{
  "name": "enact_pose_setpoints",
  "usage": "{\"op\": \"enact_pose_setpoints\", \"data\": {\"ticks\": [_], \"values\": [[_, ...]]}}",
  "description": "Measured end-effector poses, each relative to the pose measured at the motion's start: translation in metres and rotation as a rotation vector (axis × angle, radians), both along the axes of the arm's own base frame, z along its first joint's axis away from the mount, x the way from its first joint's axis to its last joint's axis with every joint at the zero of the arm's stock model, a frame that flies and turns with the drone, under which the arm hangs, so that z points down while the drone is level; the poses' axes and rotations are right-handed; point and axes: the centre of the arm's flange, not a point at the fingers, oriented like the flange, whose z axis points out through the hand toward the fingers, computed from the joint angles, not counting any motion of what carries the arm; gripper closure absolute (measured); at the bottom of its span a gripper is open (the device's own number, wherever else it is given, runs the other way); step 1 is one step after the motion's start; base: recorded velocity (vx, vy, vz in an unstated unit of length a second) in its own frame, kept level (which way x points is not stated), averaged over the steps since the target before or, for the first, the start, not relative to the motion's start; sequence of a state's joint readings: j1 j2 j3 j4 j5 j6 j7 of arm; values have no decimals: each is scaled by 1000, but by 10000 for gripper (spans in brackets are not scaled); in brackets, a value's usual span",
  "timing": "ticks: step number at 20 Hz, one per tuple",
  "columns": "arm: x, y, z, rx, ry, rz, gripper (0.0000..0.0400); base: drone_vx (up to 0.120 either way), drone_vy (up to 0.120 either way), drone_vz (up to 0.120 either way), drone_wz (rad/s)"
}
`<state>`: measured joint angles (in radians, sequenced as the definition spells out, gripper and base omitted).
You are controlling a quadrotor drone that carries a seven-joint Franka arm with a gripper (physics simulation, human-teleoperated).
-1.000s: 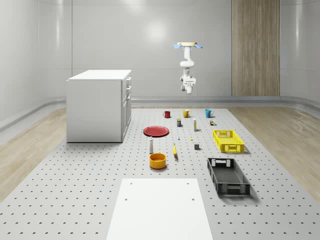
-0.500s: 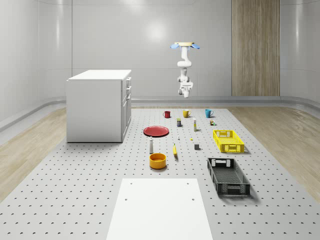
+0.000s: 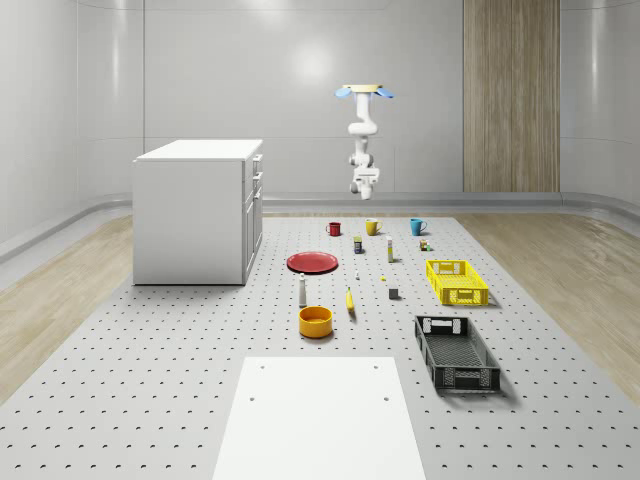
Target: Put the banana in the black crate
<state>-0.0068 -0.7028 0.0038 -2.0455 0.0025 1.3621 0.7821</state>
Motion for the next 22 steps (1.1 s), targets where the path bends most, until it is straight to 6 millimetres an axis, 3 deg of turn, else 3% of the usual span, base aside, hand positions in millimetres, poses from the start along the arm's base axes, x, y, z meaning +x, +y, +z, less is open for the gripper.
{"op": "enact_pose_setpoints", "data": {"ticks": [22], "values": [[-1, 1, 2, -6, -17, 0, 0, 120, -120, 0, 0]]}}
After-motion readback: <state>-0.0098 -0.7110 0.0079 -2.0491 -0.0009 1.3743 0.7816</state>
